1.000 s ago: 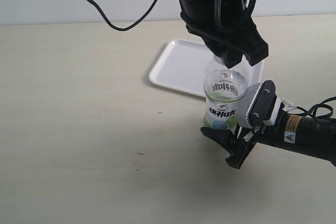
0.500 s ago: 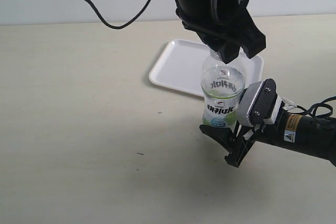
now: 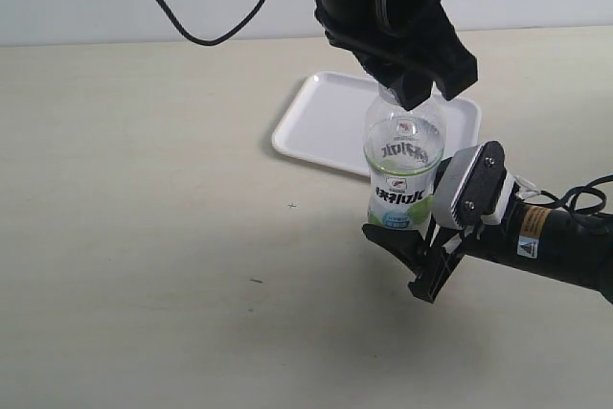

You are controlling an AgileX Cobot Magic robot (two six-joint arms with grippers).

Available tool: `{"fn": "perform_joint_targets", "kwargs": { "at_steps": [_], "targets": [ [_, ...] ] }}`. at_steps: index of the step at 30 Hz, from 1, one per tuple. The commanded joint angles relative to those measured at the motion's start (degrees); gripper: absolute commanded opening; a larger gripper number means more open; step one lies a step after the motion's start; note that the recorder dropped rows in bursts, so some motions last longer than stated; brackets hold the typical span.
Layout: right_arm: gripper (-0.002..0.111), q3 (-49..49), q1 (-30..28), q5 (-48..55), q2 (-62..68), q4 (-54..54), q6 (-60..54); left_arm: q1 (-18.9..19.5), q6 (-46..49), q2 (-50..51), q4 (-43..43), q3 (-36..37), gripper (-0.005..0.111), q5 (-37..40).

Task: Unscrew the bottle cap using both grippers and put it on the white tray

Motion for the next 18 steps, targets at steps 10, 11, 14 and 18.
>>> {"fn": "perform_joint_targets", "kwargs": {
  "at_steps": [10,11,14,18],
  "targets": [
    [0.0,-0.14,-0.24,0.3,-0.42,-0.25,0.12,0.1,0.95,0.92,-0.7,-0.25,0.0,-0.9],
    [0.0,-0.14,-0.24,0.3,-0.42,-0.25,0.12,0.1,0.95,0.92,-0.7,-0.25,0.0,-0.9],
    [0.0,-0.14,-0.24,0.19,-0.42,-0.25,0.12,0.1,0.95,0.92,-0.7,-0.25,0.0,-0.9],
    [0.0,-0.14,-0.24,-0.07,-0.42,-0.25,0.12,0.1,0.95,0.92,-0.7,-0.25,0.004,-0.9]
  ]
}}
